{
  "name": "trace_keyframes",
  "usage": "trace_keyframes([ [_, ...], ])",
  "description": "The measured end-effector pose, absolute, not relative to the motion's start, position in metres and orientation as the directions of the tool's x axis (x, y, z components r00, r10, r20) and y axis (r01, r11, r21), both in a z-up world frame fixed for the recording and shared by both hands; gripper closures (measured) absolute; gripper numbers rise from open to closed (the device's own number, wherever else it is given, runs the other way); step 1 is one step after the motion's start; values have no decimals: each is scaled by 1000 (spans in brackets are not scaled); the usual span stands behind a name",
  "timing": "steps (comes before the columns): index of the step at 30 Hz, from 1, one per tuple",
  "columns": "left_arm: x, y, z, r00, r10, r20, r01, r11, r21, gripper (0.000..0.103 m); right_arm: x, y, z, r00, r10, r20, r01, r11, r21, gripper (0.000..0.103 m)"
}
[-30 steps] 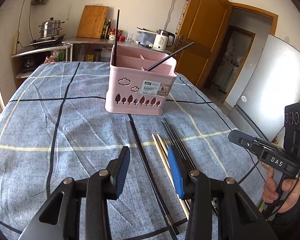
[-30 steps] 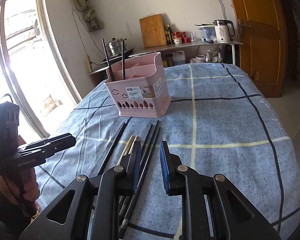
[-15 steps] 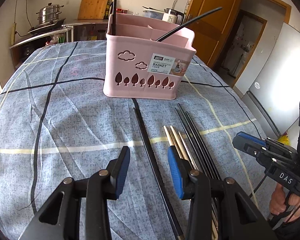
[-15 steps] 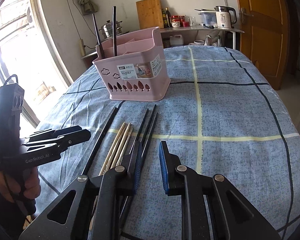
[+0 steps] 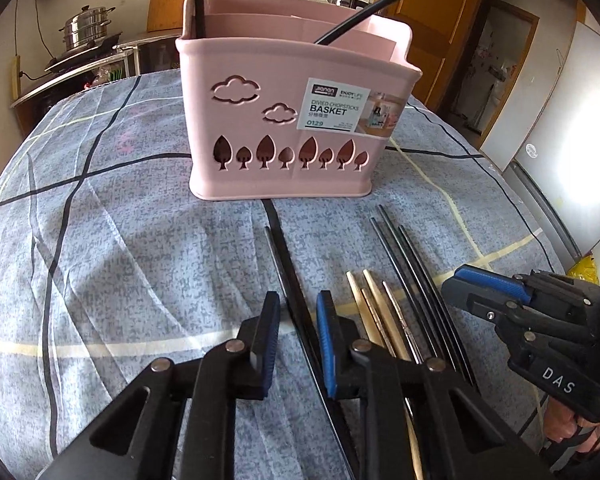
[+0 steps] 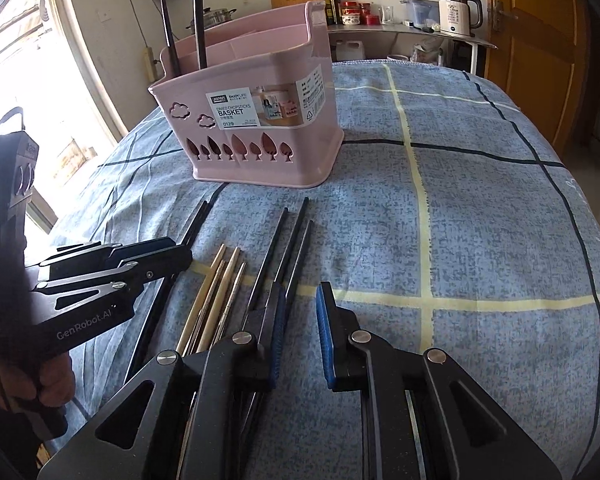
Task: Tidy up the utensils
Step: 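Close the left tool on a black chopstick while the right tool grasps another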
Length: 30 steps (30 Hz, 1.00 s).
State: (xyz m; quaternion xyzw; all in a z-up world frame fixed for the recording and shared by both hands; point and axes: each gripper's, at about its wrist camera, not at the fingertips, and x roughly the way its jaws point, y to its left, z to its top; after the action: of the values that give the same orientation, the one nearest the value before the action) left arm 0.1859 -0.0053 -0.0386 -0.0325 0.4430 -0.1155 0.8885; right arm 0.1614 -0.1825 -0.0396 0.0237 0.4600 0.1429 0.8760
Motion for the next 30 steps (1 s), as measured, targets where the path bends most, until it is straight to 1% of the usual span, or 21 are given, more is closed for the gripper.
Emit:
trace_keyframes([
  [6, 184, -7, -39, 585, -225, -779, 178, 973, -147, 90, 170, -179, -45, 520, 270, -811, -233, 958, 170, 88],
  [8, 186, -6, -39, 585, -219, -781, 178, 974, -140, 93, 169, -178, -45, 518, 268, -813, -238, 957, 164, 90],
  [13, 182, -7, -38, 578, -222, -785, 195, 972, -131, 94, 169, -181, -45, 511, 265, -818, -248, 956, 155, 95],
  [21, 161, -3, -38, 550, -227, -804, 225, 967, -119, 94, 167, -199, -43, 494, 263, -829, -248, 956, 156, 95],
  [25, 168, -4, -37, 541, -204, -816, 205, 973, -107, 94, 173, -197, -43, 486, 243, -840, -237, 961, 142, 95],
  [30, 177, -13, -37, 533, -203, -821, 211, 972, -104, 91, 182, -190, -44, 476, 206, -855, -228, 968, 106, 93],
])
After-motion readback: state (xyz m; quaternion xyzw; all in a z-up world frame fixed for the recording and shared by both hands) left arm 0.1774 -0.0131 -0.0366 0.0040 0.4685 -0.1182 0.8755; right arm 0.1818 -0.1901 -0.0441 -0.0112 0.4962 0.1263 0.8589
